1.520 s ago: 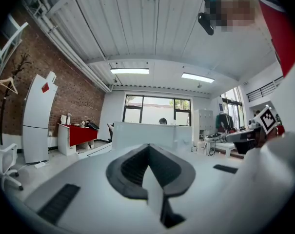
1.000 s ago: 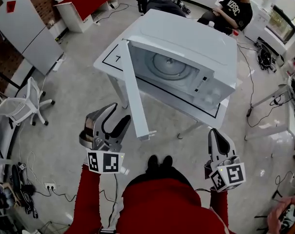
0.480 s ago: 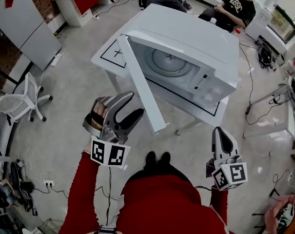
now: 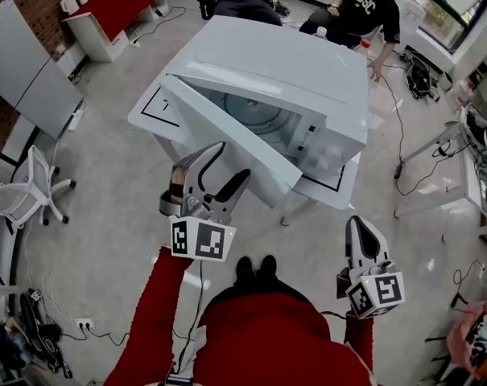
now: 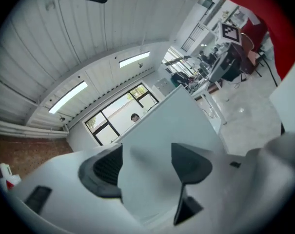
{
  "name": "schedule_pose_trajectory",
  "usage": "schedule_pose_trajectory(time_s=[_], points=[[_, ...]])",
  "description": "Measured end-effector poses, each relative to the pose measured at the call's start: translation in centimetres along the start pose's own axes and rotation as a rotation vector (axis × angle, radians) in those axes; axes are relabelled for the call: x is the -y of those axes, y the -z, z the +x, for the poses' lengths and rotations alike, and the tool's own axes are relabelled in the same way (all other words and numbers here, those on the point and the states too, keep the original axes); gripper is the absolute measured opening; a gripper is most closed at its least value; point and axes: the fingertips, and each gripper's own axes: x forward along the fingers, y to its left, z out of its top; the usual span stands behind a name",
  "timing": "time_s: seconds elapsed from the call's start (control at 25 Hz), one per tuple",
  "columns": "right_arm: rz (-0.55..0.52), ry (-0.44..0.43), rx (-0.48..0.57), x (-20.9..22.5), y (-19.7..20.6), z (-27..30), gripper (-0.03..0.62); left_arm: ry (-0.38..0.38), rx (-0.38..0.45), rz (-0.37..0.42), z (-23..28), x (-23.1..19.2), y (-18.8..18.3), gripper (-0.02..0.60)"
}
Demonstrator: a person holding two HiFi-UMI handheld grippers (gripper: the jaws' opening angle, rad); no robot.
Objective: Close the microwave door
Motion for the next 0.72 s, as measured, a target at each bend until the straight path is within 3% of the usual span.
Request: schedule_pose_trajectory(time_s=[0.24,0.48,0.72], points=[[0.005,0.003,0.012,0.3,-0.3,0.5,0.014,-0.031,-0.030,-0.182,3.1,-0.2,0.4,0.311],[0.003,-0.003,0.018,0.1,-0.5,1.2,0.014,-0.074,-0.043,-0.579,5.7,-0.9,1.4,0.311],[0.017,0.015,0.009,0.7,-0.2,1.0,0.014,-0.106,-0.077,-0.752,7.9,-0.1,1.8,0.310]])
